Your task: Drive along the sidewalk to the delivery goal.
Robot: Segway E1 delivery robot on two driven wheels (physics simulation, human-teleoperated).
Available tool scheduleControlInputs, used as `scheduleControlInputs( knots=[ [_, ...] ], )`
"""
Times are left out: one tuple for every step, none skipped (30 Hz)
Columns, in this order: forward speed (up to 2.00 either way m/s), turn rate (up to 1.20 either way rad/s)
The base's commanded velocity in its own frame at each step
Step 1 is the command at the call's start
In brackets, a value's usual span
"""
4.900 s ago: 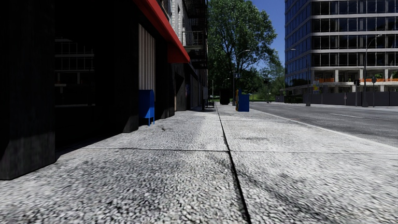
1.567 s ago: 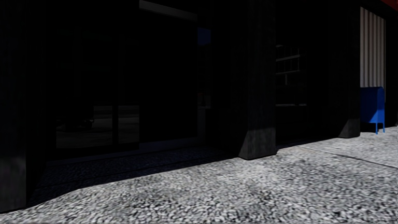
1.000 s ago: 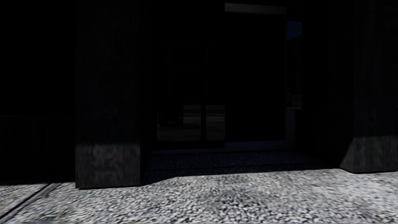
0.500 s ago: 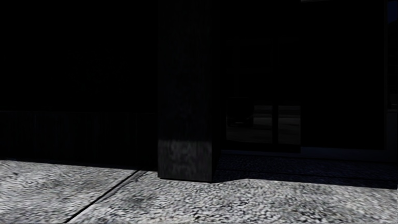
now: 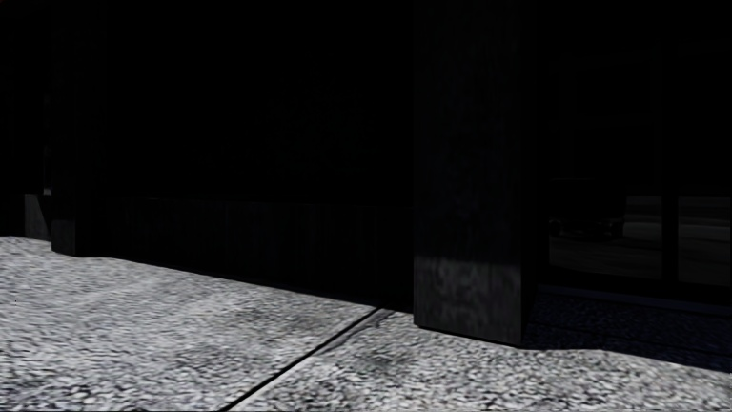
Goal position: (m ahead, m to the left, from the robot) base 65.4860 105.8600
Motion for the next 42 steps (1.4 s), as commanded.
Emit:
scheduleControlInputs(
  knots=[
    [0.00, 0.75],
    [0.00, 0.75],
    [0.00, 0.75],
    [0.00, 0.75],
    [0.00, 0.72],
    [0.00, 0.66],
    [0.00, 0.63],
    [0.00, 0.63],
    [0.00, 0.62],
    [0.00, 0.62],
    [0.00, 0.62],
    [0.00, 0.62],
    [0.00, 0.62],
    [0.00, 0.62],
    [0.00, 0.62],
    [0.00, 0.62],
    [0.00, 0.62],
    [0.00, 0.62],
    [0.00, 0.62],
    [0.00, 0.62],
    [0.00, 0.62],
    [0.00, 0.62],
    [0.00, 0.62],
    [0.00, 0.62],
    [0.00, 0.62],
    [0.00, 0.62],
    [0.00, 0.62],
    [0.00, 0.62],
    [0.00, 0.62],
    [0.00, 0.59],
    [0.00, 0.59],
    [0.00, 0.55],
    [0.00, 0.54],
    [0.00, 0.53],
    [0.00, 0.53],
    [0.00, 0.52],
    [0.00, 0.45],
    [0.00, 0.00],
    [0.00, 0.00],
    [0.00, 0.00],
    [0.00, 0.00],
    [0.00, 0.00]
  ],
)
